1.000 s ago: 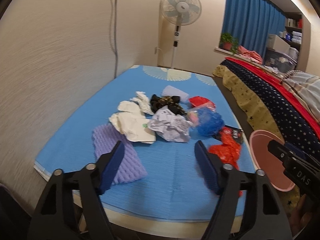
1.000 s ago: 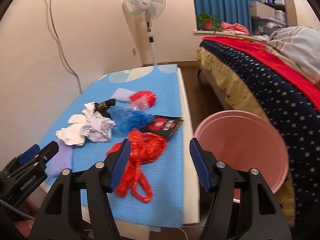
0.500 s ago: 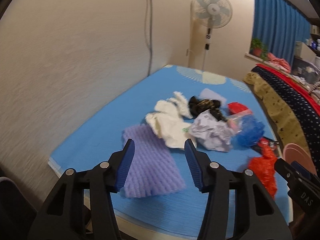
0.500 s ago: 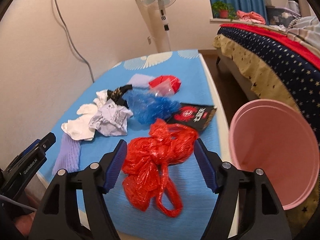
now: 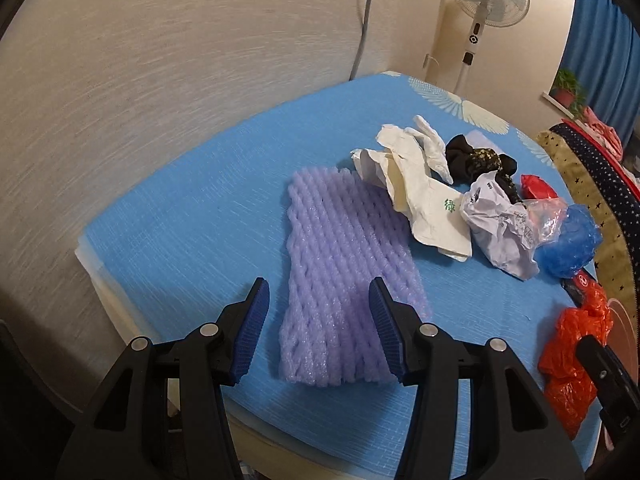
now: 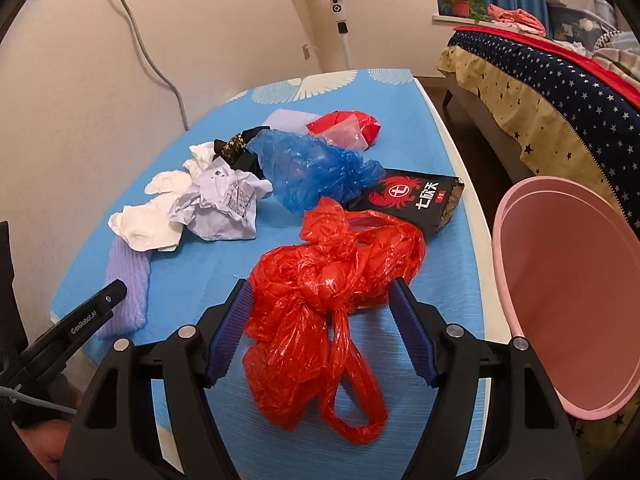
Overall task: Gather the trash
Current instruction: 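Grasp the purple foam net with the left tool while the right tool grasps the red plastic bag, then carry both items over the pink bin and open both tools to drop them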
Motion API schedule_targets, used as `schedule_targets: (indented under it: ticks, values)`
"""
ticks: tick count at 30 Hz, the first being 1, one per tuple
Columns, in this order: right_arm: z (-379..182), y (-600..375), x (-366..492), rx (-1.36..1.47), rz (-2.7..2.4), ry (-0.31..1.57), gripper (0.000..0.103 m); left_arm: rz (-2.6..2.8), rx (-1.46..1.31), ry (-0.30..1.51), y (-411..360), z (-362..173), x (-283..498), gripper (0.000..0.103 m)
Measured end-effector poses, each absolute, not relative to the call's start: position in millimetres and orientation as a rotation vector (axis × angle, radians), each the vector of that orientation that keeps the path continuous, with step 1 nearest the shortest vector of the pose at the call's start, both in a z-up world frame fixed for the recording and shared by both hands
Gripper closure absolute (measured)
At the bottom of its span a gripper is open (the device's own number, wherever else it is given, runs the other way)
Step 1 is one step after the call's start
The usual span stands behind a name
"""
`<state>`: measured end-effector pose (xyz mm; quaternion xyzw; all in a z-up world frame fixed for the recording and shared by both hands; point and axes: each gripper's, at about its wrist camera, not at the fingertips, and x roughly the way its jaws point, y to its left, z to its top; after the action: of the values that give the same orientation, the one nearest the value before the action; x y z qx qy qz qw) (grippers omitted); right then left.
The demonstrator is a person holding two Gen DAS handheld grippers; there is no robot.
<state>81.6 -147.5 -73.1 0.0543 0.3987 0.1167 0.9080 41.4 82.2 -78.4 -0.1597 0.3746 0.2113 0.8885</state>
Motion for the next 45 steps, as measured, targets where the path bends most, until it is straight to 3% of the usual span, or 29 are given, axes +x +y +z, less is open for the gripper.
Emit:
schedule_targets:
  ticks: [4, 8, 16, 45]
  values:
    - [-74.1, -148.1, 81.3, 0.129, 0.251, 0.831, 0.036, 0.400, -0.323, 0.779, 76.8, -78.6, 44.7, 0.075]
    - [-74.5, -147.3, 82.4, 0.144, 0.288, 0.844, 0.052, 0.375, -0.322, 0.780, 73.7, -76.5, 46.3, 0.090]
    - [-61.7, -144.7, 79.5, 0.134, 0.325, 0.816, 0.067, 0.347, -0.315, 0.751, 70.4, -62.5, 43.4, 0.092]
    - [32.9, -194.3, 23.9, 0.061, 0.183, 0.550, 0.068, 0.151, -0.182, 0.536, 26.4, 23.9, -2.3, 0.092]
